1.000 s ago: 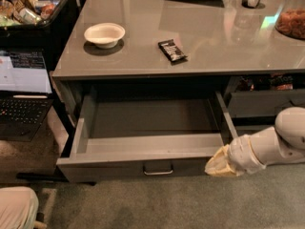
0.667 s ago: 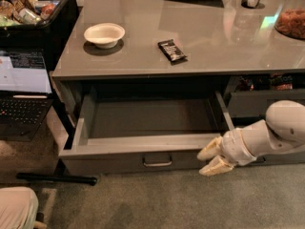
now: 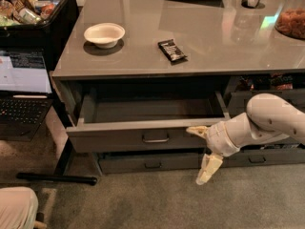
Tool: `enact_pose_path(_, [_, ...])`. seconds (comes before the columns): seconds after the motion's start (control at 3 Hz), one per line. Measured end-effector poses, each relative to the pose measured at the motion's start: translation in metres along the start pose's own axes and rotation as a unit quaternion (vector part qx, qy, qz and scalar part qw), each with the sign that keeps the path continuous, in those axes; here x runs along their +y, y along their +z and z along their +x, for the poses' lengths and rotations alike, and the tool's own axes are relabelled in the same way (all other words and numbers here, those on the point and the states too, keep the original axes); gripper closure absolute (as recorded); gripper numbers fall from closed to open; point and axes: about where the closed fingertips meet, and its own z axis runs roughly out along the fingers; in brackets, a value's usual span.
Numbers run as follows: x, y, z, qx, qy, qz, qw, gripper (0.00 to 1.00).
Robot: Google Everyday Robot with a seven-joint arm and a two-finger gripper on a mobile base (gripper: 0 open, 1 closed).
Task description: Close top drawer
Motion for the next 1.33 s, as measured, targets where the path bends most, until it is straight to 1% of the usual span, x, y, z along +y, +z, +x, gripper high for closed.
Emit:
enact_pose_path(0.33, [-0.006,0.014,-0.005,-0.005,-0.001,-0.006,1.0000,0.00])
enact_pose_path(0.67, [-0.005,0.010,0.007,0.010,0.019,0.016,0.9996,0.00])
enact_pose_path(1.0, [0.000,0.011,0.010,0.006,0.022,0.016,0.9996,0.00])
enact_pose_path(1.33, [-0.009,0.011,0.016,0.005,0.020,0.034,0.9992,0.00])
